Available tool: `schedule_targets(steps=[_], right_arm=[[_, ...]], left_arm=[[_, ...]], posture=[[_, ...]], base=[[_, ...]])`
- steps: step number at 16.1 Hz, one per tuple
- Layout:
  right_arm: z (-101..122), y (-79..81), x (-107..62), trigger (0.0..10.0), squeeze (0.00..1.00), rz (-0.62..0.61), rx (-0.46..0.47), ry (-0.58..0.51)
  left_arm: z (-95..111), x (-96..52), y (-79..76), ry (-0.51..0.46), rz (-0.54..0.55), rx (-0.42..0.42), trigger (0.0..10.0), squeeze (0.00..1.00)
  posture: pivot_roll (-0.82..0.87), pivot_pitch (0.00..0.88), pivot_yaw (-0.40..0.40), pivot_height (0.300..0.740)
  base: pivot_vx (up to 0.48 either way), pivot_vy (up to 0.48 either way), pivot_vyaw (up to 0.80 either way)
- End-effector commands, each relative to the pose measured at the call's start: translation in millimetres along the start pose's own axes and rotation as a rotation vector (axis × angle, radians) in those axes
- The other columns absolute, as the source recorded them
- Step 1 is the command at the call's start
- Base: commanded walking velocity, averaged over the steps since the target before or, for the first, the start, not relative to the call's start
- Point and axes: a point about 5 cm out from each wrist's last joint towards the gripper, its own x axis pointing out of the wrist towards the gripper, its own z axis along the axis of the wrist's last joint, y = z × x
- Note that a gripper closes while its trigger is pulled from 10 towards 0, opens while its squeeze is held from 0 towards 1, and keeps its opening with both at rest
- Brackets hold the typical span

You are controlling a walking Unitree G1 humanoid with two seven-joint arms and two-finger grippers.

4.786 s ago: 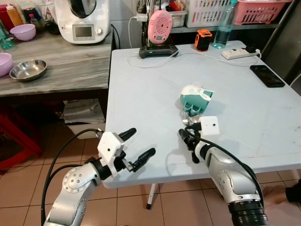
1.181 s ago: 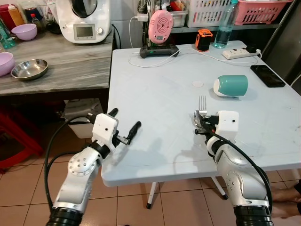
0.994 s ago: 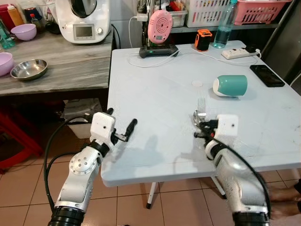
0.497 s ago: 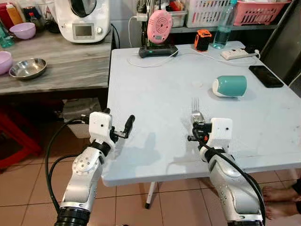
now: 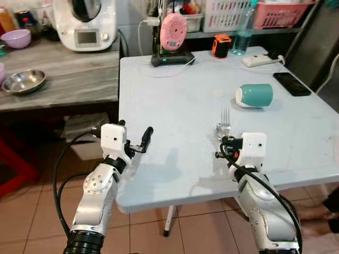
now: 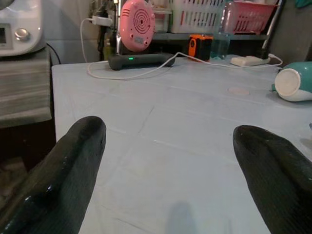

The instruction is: Setting the table

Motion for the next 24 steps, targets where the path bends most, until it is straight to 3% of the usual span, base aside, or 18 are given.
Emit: schedule_targets(steps=[1,13,19,24], right_arm=[[5.9,3.3,-0.7,10.0,0.0,0.013,-0.003,-0.031],[6.9,3.5,1.0,10.0,0.0,0.02,-0.005,-0.037],[10.5,4.6,0.0,10.0,0.0,0.053,-0.023,-0.067],[10.7,5.1,0.0,10.0,0.0,0.06,-0.022,-0.071]], left_arm=[[0.7,0.8,4.2,-0.001,0.017,0.001,10.0,0.0],[-0.9,1.1,2.2,0.006,0.005,0.002,10.0,0.0],[-1.0,0.9,0.8,0.004,0.007,0.007,10.0,0.0],[-0.5,2.4,1.3,0.003,0.021,0.019,10.0,0.0]], posture=[[-0.05,0.042,0.011,0.74],[-0.05,0.042,0.009,0.74],[-0.05,0.039,0.009,0.74],[-0.05,0.032,0.008,0.74]], base=[[0.0,0.416,-0.49],[0.0,0.446,-0.47],[0.0,0.446,0.0],[0.0,0.443,0.61]])
